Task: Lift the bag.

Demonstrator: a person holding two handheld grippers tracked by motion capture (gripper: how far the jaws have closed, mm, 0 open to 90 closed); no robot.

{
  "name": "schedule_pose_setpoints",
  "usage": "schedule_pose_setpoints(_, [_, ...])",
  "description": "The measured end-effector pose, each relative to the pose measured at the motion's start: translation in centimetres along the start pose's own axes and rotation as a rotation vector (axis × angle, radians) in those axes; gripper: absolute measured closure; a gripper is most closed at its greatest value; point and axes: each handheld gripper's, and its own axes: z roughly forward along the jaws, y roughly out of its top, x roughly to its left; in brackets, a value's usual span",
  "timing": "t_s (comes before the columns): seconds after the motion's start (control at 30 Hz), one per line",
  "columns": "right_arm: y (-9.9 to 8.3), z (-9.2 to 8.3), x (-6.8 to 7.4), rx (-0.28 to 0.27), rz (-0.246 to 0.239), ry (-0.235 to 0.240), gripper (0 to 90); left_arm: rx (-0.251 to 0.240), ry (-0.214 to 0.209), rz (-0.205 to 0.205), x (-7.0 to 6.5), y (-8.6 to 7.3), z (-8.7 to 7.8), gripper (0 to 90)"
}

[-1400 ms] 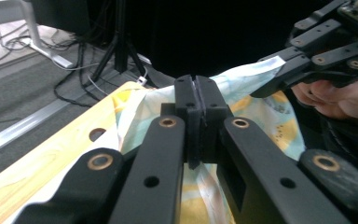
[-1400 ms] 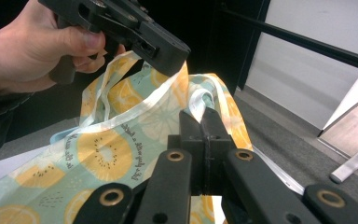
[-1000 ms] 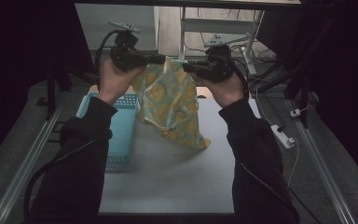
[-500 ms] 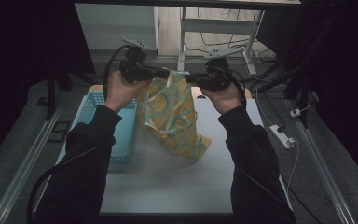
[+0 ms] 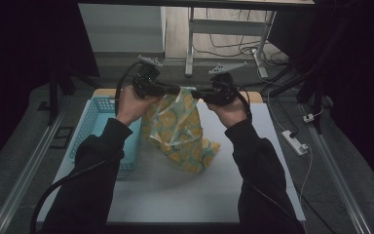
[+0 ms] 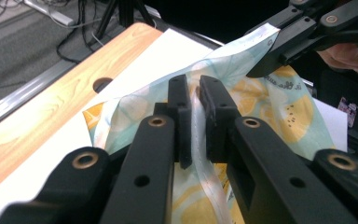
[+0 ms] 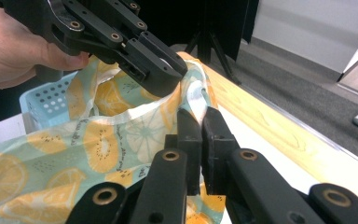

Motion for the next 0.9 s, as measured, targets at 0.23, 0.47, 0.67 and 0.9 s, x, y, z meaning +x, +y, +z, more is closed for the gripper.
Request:
schedule_pose_setpoints(0.23, [-0.6,0.4,-0.3,0.014,0.015,-0.003,85.6,0.010,-0.009,-0.007,0.2,-0.7,0.7,78.8])
schedule_pose_setpoints(0.47, [-0.7,0.3,-0.4,0.009,0.021,-0.009,81.3,0.003,-0.016,-0.013,0.3,-1.0,0.6,70.7])
schedule_pose_setpoints(0.67, [-0.5,-0.1,-0.5,0.003,0.026,-0.018,76.4,-0.004,-0.028,-0.014,0.1,-0.9,-0.2,61.9])
schedule_pose_setpoints(0.9, [0.0,-0.9,-0.3,-0.009,0.026,-0.020,71.1,-0.052,-0.025,0.012,-0.7,-0.6,-1.7,54.3])
